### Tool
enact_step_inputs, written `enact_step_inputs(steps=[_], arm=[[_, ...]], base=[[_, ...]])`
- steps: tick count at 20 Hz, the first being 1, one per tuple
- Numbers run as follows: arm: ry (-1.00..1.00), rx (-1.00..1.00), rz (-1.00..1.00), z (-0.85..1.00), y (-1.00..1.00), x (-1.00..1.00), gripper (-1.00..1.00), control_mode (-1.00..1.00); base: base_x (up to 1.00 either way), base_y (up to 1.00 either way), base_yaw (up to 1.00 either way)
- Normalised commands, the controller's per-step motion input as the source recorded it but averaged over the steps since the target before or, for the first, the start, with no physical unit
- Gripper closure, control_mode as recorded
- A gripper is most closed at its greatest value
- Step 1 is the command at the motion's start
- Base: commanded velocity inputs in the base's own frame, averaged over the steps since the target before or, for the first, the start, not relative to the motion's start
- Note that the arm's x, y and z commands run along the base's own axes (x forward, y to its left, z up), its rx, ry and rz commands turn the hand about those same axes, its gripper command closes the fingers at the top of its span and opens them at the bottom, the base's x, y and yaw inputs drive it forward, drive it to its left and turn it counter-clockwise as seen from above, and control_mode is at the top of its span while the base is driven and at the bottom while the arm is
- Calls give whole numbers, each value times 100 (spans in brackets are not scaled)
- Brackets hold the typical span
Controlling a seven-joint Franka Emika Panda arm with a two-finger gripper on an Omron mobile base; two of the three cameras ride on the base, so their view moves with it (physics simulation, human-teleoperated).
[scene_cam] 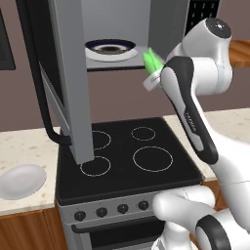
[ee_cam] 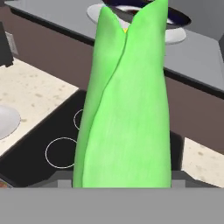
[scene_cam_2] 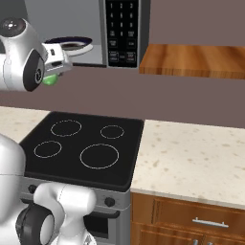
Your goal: Pick the corn from the counter and place it in the microwave. Then turn on the microwave.
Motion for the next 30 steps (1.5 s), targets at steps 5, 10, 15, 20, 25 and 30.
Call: enact_step_inputs(steps=[5, 10, 15, 20, 25, 30], arm=[[0, 0, 0, 29, 0, 22, 100, -100], [0, 0, 0, 20, 0, 28, 100, -100], [0, 0, 0, 5, 0, 37, 100, -100], [-2, 0, 0, 7, 0, 29, 100, -100], [-2, 0, 0, 14, 1, 24, 100, -100], [-3, 0, 0, 5, 5, 24, 100, -100]], base=[[0, 0, 0], [0, 0, 0], [0, 0, 0], [0, 0, 0], [0, 0, 0], [0, 0, 0]])
